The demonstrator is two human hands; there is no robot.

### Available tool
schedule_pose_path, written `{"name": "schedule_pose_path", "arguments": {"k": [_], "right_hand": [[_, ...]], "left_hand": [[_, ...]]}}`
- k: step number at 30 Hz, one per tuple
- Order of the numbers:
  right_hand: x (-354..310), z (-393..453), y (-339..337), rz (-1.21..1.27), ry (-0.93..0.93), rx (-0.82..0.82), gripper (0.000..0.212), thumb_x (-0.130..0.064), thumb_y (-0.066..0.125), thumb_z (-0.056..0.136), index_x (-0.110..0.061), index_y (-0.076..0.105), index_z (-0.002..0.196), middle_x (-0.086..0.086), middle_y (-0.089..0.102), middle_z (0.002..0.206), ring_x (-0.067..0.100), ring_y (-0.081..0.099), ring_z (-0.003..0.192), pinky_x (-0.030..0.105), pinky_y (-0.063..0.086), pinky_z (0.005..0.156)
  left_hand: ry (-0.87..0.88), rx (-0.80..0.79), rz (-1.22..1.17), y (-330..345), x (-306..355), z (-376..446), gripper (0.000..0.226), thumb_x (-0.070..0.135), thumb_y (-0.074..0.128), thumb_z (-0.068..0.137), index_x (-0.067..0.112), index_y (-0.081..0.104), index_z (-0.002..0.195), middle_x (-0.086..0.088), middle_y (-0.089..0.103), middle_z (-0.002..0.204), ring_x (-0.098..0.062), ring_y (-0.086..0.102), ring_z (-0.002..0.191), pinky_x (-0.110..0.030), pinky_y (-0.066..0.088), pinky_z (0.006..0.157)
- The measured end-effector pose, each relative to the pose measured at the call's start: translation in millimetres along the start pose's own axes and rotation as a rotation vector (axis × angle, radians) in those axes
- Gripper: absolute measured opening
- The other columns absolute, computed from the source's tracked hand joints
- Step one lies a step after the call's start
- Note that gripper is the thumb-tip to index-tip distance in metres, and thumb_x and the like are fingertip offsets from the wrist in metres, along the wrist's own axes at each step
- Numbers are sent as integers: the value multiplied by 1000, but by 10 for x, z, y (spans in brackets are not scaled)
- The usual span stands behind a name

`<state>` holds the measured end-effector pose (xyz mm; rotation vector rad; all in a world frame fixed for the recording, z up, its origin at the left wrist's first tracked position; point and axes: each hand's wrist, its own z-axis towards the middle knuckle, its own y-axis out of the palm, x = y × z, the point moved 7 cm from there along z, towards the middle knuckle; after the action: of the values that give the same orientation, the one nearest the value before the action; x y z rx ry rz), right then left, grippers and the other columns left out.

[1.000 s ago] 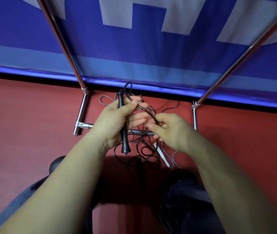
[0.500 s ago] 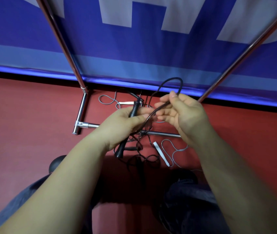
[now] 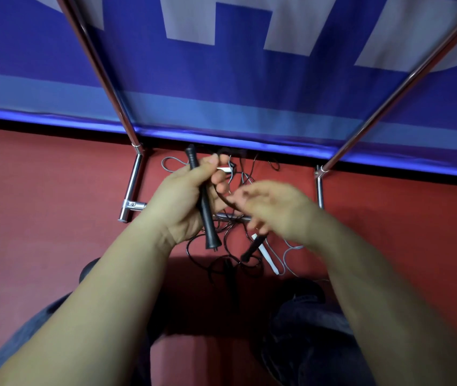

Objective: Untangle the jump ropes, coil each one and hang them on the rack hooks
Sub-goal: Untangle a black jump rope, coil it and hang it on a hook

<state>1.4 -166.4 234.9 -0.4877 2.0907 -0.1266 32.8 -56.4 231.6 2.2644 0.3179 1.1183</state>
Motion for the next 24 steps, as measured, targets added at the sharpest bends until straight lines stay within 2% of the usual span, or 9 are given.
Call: {"name": "schedule_pose_path", "arguments": {"k": [2, 4, 6, 9, 12, 15, 18, 21, 24], "right_hand": [[39, -17, 146, -188, -46, -93, 13, -25, 60, 89, -28, 59, 76, -8, 61, 71, 8, 58, 60, 25, 47, 62], [45, -4, 117, -199, -70, -50, 15, -22, 59, 90, -25, 59, 75, -1, 65, 77, 7, 55, 58, 27, 46, 63], [2, 10, 35, -171, -96, 29, 16, -18, 56, 91, -21, 60, 77, -4, 66, 76, 5, 50, 52, 20, 44, 60], [-84, 32, -45, 20, -140, 108, 23, -10, 46, 96, -20, 56, 77, -7, 65, 73, 0, 44, 42, 11, 36, 47], [-138, 22, -220, 354, -162, 238, 26, -6, 38, 98, -14, 54, 80, -5, 65, 68, 1, 45, 40, 14, 37, 44], [-126, 1, -362, 605, -157, 357, 26, -7, 35, 99, -13, 52, 81, 1, 64, 72, 2, 49, 41, 16, 42, 46], [-125, -8, -368, 704, -158, 371, 24, -8, 35, 100, -12, 51, 82, 4, 63, 76, 4, 53, 43, 16, 46, 48], [-135, -2, -330, 702, -164, 350, 23, -7, 35, 100, -12, 50, 83, 5, 63, 77, 5, 55, 45, 18, 47, 49], [-129, 13, -321, 641, -149, 337, 18, -11, 41, 98, -14, 53, 85, 4, 64, 80, 5, 56, 46, 19, 48, 51]], "left_hand": [[7, 30, -77, -38, 27, 15, 16, 18, 44, 97, 11, 56, 89, 6, 47, 52, -4, 47, 44, -28, 59, 63], [19, 46, -101, -46, 42, 16, 16, 18, 44, 97, 12, 58, 91, 5, 51, 54, -5, 51, 46, -28, 59, 64], [53, 75, 4, -63, 53, 18, 17, 17, 43, 98, 14, 60, 95, 5, 62, 60, -7, 61, 55, -28, 58, 68], [81, 72, 293, -73, -3, 25, 19, 11, 44, 97, 16, 62, 104, 2, 71, 81, -12, 67, 76, -28, 53, 84], [2, -84, 606, 18, -194, -12, 22, 11, 47, 97, 16, 65, 110, 1, 71, 96, -8, 66, 89, -22, 51, 88], [-51, -153, 656, 73, -258, -48, 18, 12, 48, 96, 17, 65, 100, 1, 71, 88, -2, 66, 81, -15, 51, 81], [-34, -148, 666, 60, -217, -42, 17, 12, 53, 93, 23, 65, 95, 10, 70, 77, 0, 66, 77, -18, 49, 85], [-5, -186, 764, 76, -233, -42, 20, 9, 55, 93, 26, 65, 94, 13, 66, 82, 2, 61, 74, -16, 48, 83], [-11, -137, 705, 49, -218, -39, 19, 6, 52, 94, 20, 64, 92, 14, 63, 66, 0, 60, 65, -18, 49, 72]]}}
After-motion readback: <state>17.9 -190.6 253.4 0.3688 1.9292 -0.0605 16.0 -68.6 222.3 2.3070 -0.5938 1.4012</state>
